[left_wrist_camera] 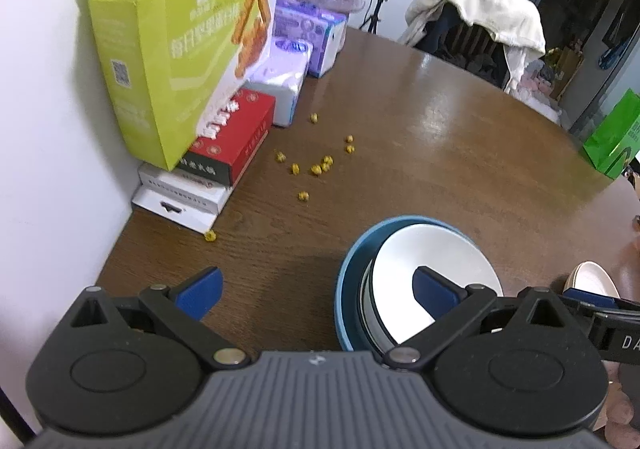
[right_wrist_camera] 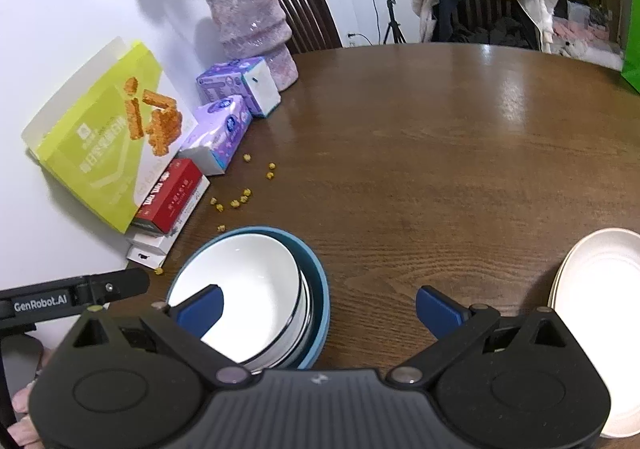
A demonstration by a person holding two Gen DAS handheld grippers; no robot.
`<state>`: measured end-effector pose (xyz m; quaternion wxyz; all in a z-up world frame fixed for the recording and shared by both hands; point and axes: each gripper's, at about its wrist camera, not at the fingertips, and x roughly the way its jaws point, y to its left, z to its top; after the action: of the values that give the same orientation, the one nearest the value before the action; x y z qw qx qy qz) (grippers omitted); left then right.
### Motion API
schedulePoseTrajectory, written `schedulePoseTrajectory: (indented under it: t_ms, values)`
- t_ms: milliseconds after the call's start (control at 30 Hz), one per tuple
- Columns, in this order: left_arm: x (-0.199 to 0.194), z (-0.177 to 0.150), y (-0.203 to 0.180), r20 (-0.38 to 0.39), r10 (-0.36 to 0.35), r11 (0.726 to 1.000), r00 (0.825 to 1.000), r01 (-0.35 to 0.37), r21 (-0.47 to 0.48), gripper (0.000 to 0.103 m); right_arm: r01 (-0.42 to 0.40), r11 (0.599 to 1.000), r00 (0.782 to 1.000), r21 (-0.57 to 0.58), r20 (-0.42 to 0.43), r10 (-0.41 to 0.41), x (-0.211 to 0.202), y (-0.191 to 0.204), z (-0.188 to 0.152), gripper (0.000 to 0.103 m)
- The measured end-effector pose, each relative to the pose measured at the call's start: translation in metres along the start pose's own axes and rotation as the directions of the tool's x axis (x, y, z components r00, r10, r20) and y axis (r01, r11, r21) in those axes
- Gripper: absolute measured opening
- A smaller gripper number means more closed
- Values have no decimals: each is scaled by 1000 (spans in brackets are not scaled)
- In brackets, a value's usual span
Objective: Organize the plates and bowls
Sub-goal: 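Move both grippers down around the rim of the blue bowl stack, then close both grippers on the blue bowl rim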
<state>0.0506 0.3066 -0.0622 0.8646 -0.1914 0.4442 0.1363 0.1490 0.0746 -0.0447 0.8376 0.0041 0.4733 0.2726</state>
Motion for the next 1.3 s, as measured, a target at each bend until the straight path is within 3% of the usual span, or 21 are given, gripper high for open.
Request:
schedulePoseTrajectory:
  t_ms: [300, 600, 733, 933, 1167, 1300]
  values:
    - [34, 1, -4, -96, -31, 1000, 995, 30, -6, 103, -18, 999, 997, 40, -71, 21, 27, -2, -6, 100]
    - [73, -1, -9, -183, -56, 998, 981, 55, -16, 103, -16, 999, 988, 51, -152, 24, 61, -1, -12, 89]
    - [84, -2, -12, -207, -66, 998, 976, 63, -21, 101, -27, 998, 985, 54, -171, 36, 72, 0, -14, 79]
    - [99, -1, -9, -246, -89, 995, 965, 76, -61, 90, -48, 996, 978, 79, -199, 63, 87, 0, -15, 66]
    - [107, 3, -3, -256, -162, 984, 953, 135, -119, 81, -83, 988, 974, 129, -201, 108, 95, -4, -13, 63]
    - [109, 4, -2, -255, -202, 976, 946, 172, -134, 71, -100, 980, 969, 171, -209, 135, 98, -8, -12, 63]
